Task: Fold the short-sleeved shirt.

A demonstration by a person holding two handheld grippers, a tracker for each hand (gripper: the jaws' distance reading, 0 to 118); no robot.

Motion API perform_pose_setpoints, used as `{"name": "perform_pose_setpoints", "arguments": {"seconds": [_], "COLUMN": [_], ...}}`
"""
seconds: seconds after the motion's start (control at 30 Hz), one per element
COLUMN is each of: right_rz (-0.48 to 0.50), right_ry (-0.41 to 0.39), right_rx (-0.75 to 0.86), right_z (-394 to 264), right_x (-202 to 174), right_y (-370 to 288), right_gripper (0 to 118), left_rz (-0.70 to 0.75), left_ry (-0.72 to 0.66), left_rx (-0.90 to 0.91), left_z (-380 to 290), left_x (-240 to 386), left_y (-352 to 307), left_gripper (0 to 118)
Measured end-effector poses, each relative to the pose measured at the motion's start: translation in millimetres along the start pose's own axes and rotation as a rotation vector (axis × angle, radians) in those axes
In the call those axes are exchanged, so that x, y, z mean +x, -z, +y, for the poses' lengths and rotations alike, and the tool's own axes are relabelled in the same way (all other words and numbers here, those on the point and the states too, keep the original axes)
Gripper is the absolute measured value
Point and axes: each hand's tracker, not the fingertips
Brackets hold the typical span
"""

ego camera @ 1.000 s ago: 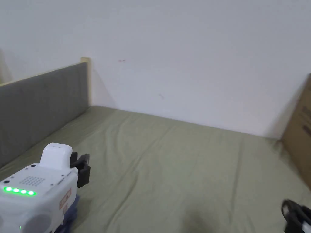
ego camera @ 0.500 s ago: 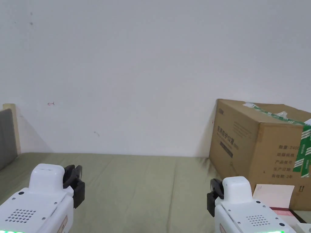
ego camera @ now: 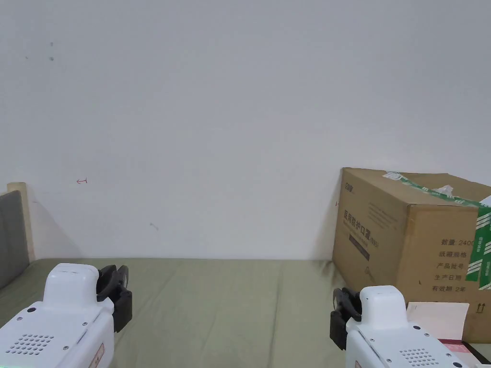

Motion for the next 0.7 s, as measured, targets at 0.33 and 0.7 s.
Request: {"name": "perform_pose_setpoints", "arguments": {"seconds": [0.33,0.7], "right_rz": [0.011,0.074], "right_ry": [-0.011,0.022], "right_rx": [-0.001,0.009], "right_z": [3,5], "right_x": [-5,-10], "right_y": [0,1], "right_gripper": [76,118], "left_rz": [0.000,-0.024], "left_ry": [0.045,0.047], "left_rx": [-0.009,0.013], "left_z": [0,-3], "left_x": [3,7], "left_y": [-3,-4], "left_gripper": [81,113]}}
